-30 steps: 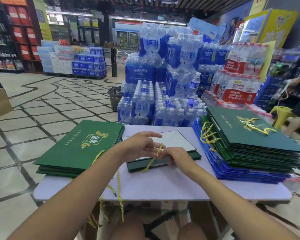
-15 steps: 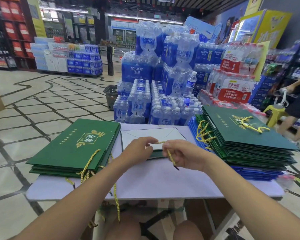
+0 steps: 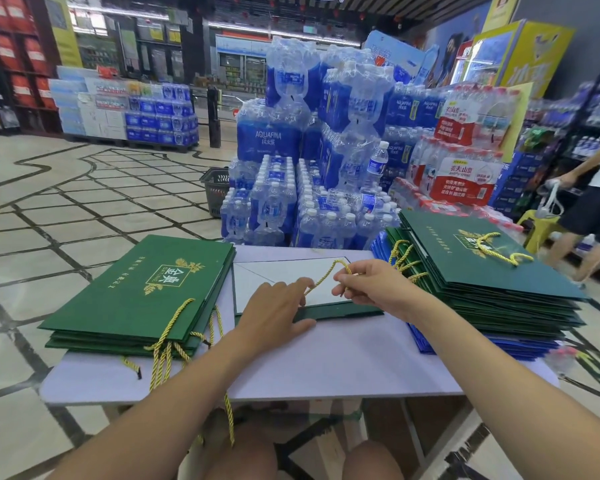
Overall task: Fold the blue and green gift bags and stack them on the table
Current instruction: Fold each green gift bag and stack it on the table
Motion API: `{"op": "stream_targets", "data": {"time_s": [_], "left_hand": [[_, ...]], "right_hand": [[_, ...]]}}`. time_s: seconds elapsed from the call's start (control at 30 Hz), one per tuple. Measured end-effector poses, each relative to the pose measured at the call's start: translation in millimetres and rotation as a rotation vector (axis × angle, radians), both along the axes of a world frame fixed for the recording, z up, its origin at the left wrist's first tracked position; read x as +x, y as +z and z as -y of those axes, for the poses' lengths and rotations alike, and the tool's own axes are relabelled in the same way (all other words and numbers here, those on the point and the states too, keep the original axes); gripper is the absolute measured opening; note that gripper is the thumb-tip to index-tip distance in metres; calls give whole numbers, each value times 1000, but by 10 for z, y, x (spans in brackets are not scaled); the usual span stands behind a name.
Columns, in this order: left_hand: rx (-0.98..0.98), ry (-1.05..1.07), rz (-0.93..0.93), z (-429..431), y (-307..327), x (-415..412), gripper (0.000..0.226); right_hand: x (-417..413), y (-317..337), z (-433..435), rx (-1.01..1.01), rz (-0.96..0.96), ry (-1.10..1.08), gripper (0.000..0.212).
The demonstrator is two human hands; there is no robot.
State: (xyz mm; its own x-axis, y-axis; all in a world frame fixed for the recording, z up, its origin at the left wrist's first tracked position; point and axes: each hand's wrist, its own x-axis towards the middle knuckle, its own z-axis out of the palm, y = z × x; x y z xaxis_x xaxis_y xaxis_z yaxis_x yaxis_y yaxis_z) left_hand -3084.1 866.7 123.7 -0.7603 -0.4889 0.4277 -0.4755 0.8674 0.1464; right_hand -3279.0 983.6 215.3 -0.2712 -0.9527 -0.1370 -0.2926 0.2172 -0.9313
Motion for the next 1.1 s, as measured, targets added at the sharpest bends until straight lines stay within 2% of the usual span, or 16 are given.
{"op": "stream_targets", "data": {"time_s": [0.07,0.13,0.17,0.27,0.33,0.5,0.7,0.93,1.1], "left_hand": [[-54,-35,5,31,-58,10,35],[-56,-48,2,63,-114,4,31],[-33,-51,-11,71,-137,-1,35],[23,-61,-42,77,-170,2,44],[40,-64,-46,62,-167,9,46],[75,-65,-63,43,-155,21,43],[105,-77,-81,36,-160,21,53],[100,-80,-86,41,-157,31,31],[127,-75,-97,37,-149,29,31]], "right_hand": [[-20,-59,25,-9,12,-19,14],[-62,-124,58,9,-37,-22,20],[-87,-157,77,28,-131,-15,21],[-154,-220,144,91,-571,37,23],[-155,-239,169,109,-668,82,28],[-150,-250,245,63,-793,104,33],[-134,-234,323,44,-823,130,30],[-101,-217,367,86,-768,98,28],[-49,-225,361,135,-917,140,32]]}}
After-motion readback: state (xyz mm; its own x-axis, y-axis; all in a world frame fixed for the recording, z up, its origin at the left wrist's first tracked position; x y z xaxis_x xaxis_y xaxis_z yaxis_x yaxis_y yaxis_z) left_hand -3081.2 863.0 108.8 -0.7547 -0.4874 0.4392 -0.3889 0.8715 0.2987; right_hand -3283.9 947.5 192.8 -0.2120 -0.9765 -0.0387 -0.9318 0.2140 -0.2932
